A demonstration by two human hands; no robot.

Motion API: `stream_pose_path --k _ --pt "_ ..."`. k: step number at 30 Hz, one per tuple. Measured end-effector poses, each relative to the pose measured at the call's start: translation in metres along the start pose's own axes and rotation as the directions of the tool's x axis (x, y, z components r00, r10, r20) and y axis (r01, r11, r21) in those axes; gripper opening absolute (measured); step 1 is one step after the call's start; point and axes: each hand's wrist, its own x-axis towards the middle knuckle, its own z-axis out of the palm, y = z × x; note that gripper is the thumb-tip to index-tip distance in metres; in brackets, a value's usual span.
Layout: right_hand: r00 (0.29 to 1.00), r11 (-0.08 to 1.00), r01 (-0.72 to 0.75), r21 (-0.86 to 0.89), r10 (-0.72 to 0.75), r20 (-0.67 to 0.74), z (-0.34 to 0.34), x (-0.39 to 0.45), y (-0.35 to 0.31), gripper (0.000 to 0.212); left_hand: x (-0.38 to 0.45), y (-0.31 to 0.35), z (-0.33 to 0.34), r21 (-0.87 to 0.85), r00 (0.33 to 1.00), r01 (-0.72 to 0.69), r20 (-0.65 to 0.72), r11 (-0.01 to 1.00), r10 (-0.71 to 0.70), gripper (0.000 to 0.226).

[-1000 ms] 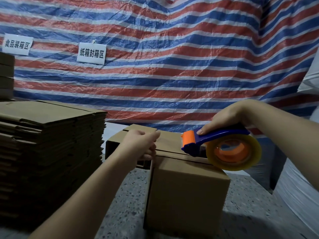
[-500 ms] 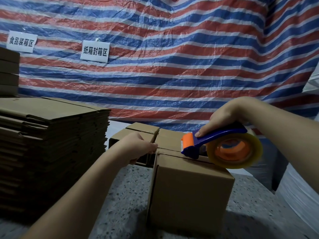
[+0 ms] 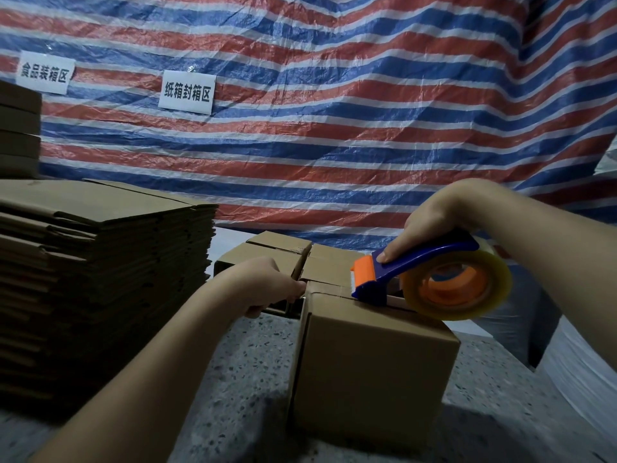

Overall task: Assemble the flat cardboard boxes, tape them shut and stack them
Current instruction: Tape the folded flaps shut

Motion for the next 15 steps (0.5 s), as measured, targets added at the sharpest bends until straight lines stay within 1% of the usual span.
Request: stream_pose_path --k 3,5,7,8,10,12,15 --pt "1.000 1.000 0.000 -0.004 0.000 -0.015 0.001 0.000 -0.001 0.083 0.000 -0.001 0.002 -0.003 0.996 0.021 0.084 1.000 -0.021 0.042" --pt "1.000 1.000 0.001 0.002 -0.001 -0.026 0.001 0.000 -0.001 0.081 -0.001 -0.005 0.003 -0.064 0.984 0.032 0.179 0.997 -0.020 0.044" --pt "0.999 1.000 0.004 0.012 -0.004 -0.040 0.002 0.000 -0.001 0.076 -0.002 -0.012 0.005 -0.183 0.954 0.059 0.301 0.981 -0.001 0.044" --pt "0.999 1.000 0.005 0.020 -0.004 -0.045 0.002 0.000 0.000 0.071 -0.004 -0.017 0.008 -0.262 0.928 0.085 0.373 0.961 0.020 0.043" --pt "0.999 0.999 0.001 0.038 0.001 -0.047 0.002 -0.001 0.001 0.065 -0.004 -0.026 0.015 -0.424 0.868 0.157 0.491 0.892 0.081 0.042" --pt "0.999 0.999 -0.002 0.048 0.004 -0.040 0.002 -0.002 0.000 0.064 -0.005 -0.031 0.023 -0.528 0.831 0.200 0.538 0.826 0.142 0.045" --pt "1.000 0.999 -0.003 0.041 0.004 -0.023 0.003 -0.003 -0.002 0.064 -0.006 -0.036 0.032 -0.610 0.825 0.169 0.517 0.774 0.227 0.052"
